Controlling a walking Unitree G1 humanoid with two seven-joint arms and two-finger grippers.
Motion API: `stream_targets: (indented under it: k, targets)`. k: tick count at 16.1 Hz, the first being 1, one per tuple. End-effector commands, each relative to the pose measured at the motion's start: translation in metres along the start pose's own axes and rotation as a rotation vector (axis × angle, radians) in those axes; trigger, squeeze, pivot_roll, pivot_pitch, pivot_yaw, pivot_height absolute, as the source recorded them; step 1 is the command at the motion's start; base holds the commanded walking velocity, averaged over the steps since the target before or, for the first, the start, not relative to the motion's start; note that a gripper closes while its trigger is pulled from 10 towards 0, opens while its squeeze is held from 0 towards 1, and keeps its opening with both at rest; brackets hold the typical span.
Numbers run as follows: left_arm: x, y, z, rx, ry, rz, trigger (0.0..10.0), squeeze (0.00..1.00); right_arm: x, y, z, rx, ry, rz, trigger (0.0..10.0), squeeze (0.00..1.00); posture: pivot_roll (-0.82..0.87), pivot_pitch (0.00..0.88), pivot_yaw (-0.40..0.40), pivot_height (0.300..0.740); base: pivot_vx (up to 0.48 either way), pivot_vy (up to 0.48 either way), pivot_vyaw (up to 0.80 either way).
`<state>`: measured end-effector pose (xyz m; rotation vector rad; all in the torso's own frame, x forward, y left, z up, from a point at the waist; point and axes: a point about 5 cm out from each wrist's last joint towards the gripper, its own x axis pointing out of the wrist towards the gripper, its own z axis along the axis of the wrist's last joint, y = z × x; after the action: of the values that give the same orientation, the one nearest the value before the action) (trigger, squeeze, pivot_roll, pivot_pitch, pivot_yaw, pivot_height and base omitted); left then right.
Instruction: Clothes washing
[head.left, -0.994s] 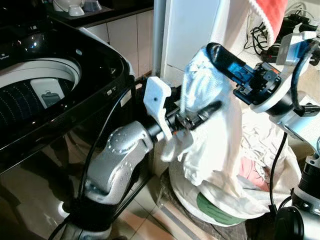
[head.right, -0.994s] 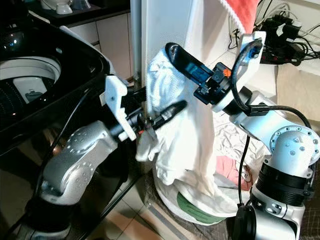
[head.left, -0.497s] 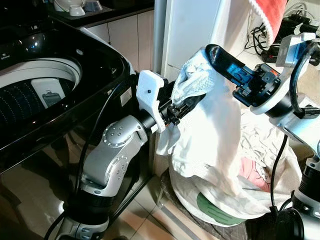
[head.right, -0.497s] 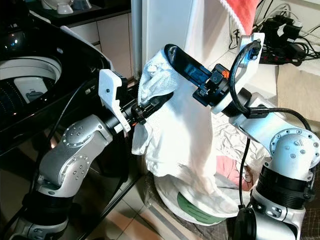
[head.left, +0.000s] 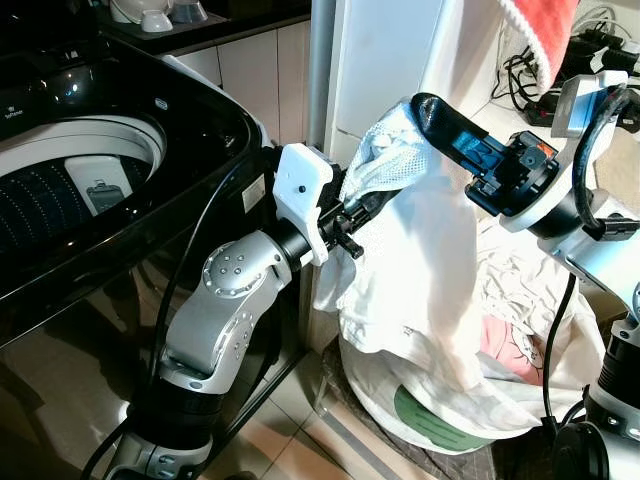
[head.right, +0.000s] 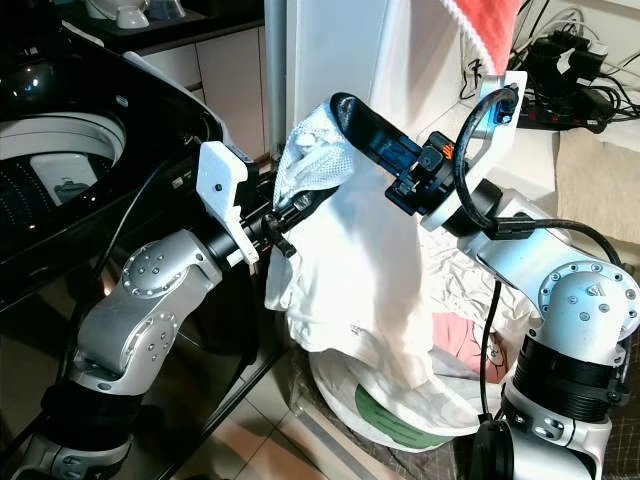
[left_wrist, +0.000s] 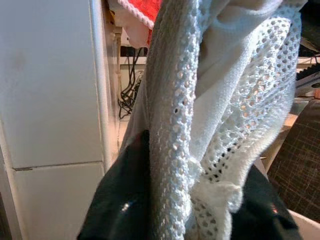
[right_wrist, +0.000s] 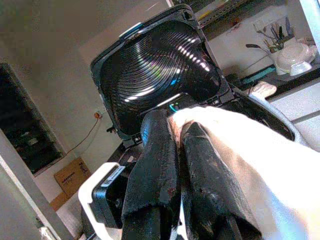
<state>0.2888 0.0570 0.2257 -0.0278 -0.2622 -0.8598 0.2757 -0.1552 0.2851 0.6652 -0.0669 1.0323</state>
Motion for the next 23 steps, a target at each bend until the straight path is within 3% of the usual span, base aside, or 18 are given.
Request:
stream_targets:
  k: [1,4,5,6,10,11,14,15,16,17,18,19,21,22,23]
  targets:
    - [0.0,0.003,0.0,0.011,-0.008,0.017,0.0,0.0,-0.001,0.006,0.005,-0.036,-0.017,0.014,0.0,0.0,-0.03,0.0,-0.024,0.74,0.0,0.0,0.0]
    - [0.0,0.009,0.003,0.015,-0.023,0.043,0.0,0.0,-0.004,0.006,0.007,-0.053,-0.035,-0.006,0.0,0.0,-0.03,0.0,-0.022,0.74,0.0,0.0,0.0]
    - [0.0,0.011,0.004,0.022,-0.026,0.05,0.0,0.0,-0.006,0.004,0.009,-0.066,-0.048,-0.04,10.0,0.83,-0.03,0.0,-0.022,0.74,0.0,0.0,0.0]
    - [0.0,0.012,0.006,0.029,-0.03,0.055,0.0,0.0,-0.01,0.0,0.012,-0.065,-0.069,-0.077,10.0,1.0,-0.04,0.0,-0.019,0.74,0.0,0.0,0.0]
    - [0.001,0.016,0.007,0.03,-0.026,0.058,0.0,0.0,-0.024,-0.009,0.015,-0.089,-0.1,-0.191,10.0,1.0,-0.03,0.0,-0.014,0.74,0.0,0.0,0.0]
    - [0.001,0.018,0.008,0.031,-0.026,0.067,0.0,0.0,-0.028,-0.011,0.017,-0.102,-0.122,-0.223,10.0,0.0,-0.03,0.0,-0.012,0.74,0.0,0.0,0.0]
    - [0.002,0.037,0.021,0.145,-0.046,0.144,0.0,0.0,-0.036,-0.011,0.017,-0.128,-0.133,-0.266,10.0,0.0,-0.03,0.0,-0.011,0.74,0.0,0.0,0.0]
    - [0.001,0.086,0.078,0.525,-0.109,0.355,0.0,0.0,-0.037,-0.011,0.014,-0.149,-0.109,-0.277,10.0,0.0,-0.03,0.0,-0.011,0.74,0.0,0.0,0.0]
    - [-0.002,0.098,0.096,0.638,-0.127,0.419,0.0,0.0,-0.037,-0.011,0.013,-0.152,-0.104,-0.278,10.0,0.0,-0.03,0.0,-0.011,0.74,0.0,0.0,0.0]
    - [-0.019,0.135,0.157,0.843,-0.195,0.631,0.0,0.0,-0.036,-0.01,0.011,-0.155,-0.1,-0.277,10.0,0.0,-0.03,0.0,-0.009,0.74,0.0,0.0,0.0]
    - [-0.029,0.148,0.185,0.953,-0.201,0.711,0.0,0.0,-0.035,-0.01,0.01,-0.155,-0.101,-0.276,10.0,0.0,-0.02,0.0,-0.01,0.74,0.0,0.0,0.0]
    - [-0.044,0.161,0.219,1.116,-0.175,0.797,0.0,0.0,-0.035,-0.01,0.009,-0.158,-0.098,-0.274,10.0,0.0,-0.02,0.0,-0.007,0.74,0.0,0.0,0.0]
    - [-0.058,0.173,0.239,1.26,-0.087,0.883,0.0,0.0,-0.034,-0.01,0.007,-0.162,-0.089,-0.272,10.0,0.0,-0.02,0.0,-0.004,0.74,0.0,0.0,0.0]
    - [-0.067,0.183,0.243,1.336,0.01,0.921,0.0,0.0,-0.033,-0.01,0.003,-0.164,-0.075,-0.27,10.0,0.0,-0.02,0.0,-0.004,0.74,0.0,0.0,0.0]
    - [-0.07,0.19,0.234,1.263,0.059,0.903,10.0,0.0,-0.033,-0.01,0.001,-0.162,-0.069,-0.27,10.0,0.0,-0.02,0.0,-0.005,0.74,0.0,0.0,0.0]
